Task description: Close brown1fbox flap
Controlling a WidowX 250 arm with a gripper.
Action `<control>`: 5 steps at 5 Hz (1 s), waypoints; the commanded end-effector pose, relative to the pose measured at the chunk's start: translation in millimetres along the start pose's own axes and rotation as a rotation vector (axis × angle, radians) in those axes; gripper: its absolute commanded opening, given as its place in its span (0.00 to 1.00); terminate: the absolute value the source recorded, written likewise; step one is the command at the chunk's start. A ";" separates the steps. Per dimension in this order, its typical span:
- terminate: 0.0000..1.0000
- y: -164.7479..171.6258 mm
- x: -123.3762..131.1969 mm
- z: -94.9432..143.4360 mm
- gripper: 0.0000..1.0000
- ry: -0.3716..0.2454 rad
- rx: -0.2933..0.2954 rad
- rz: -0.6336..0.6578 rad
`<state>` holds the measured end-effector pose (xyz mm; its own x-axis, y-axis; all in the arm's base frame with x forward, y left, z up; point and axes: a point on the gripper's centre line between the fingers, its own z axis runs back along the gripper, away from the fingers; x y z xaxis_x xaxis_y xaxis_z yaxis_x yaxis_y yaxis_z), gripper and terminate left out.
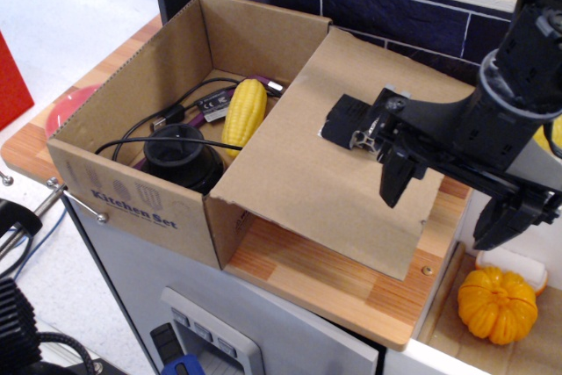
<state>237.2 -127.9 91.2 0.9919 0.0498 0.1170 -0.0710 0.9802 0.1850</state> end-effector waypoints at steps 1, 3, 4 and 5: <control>0.00 0.0 0.0 0.0 1.00 0.000 0.000 0.000; 0.00 -4.8 -0.1 -7.9 1.00 -0.024 0.143 -0.043; 0.00 -9.9 -1.1 -11.9 1.00 -0.038 0.253 -0.092; 0.00 -11.3 -3.4 -16.3 1.00 -0.050 0.267 -0.089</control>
<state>233.5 -133.2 65.5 0.9910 -0.0581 0.1206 -0.0048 0.8848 0.4660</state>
